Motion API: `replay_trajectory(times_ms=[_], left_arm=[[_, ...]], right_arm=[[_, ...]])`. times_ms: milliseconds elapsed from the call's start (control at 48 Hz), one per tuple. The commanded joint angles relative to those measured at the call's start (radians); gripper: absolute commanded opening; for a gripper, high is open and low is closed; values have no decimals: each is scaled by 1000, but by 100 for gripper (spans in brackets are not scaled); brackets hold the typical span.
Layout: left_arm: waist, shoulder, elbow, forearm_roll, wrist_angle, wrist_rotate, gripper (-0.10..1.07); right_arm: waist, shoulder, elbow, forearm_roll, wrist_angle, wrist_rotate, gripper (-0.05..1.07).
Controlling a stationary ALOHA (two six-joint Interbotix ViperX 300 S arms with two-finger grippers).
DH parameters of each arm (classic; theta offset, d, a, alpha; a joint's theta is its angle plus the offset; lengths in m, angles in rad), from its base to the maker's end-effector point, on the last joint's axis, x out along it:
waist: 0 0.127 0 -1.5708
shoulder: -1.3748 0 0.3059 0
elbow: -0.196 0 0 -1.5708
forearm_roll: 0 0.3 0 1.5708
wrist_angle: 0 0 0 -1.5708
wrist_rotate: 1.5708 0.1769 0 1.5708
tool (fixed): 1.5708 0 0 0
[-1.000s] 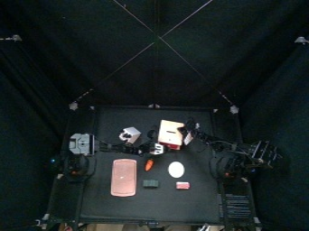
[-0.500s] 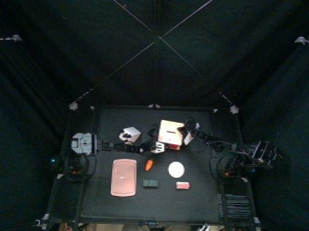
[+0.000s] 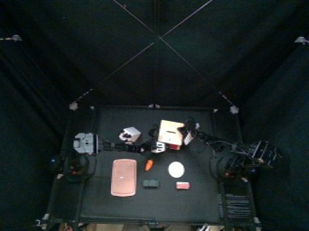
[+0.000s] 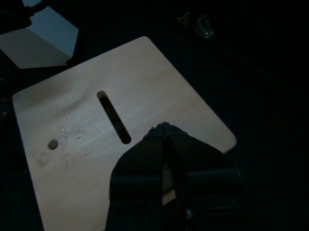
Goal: Grab drawer handle
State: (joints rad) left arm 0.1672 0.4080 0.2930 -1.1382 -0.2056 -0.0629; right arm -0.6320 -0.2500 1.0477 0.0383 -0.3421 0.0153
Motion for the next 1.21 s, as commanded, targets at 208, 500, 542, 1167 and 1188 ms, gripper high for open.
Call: replay_trajectory(times_ms=[208,500,542,1167,1188], left_arm=[[6,2,-55,-5,6,2,86],[6,11,-54,-21,8,3,67],[6,12,-52,-21,6,3,62],[3,5,-48,-18,31,3,48],[2,5,-49,-18,31,3,48]], right_arm=[[-2,-8,-11,0,2,0,1],[-2,-8,-11,-2,3,0,2],[0,-6,-11,-2,3,0,2],[3,-6,-12,-2,31,0,2],[3,-6,-12,-3,32,0,2]])
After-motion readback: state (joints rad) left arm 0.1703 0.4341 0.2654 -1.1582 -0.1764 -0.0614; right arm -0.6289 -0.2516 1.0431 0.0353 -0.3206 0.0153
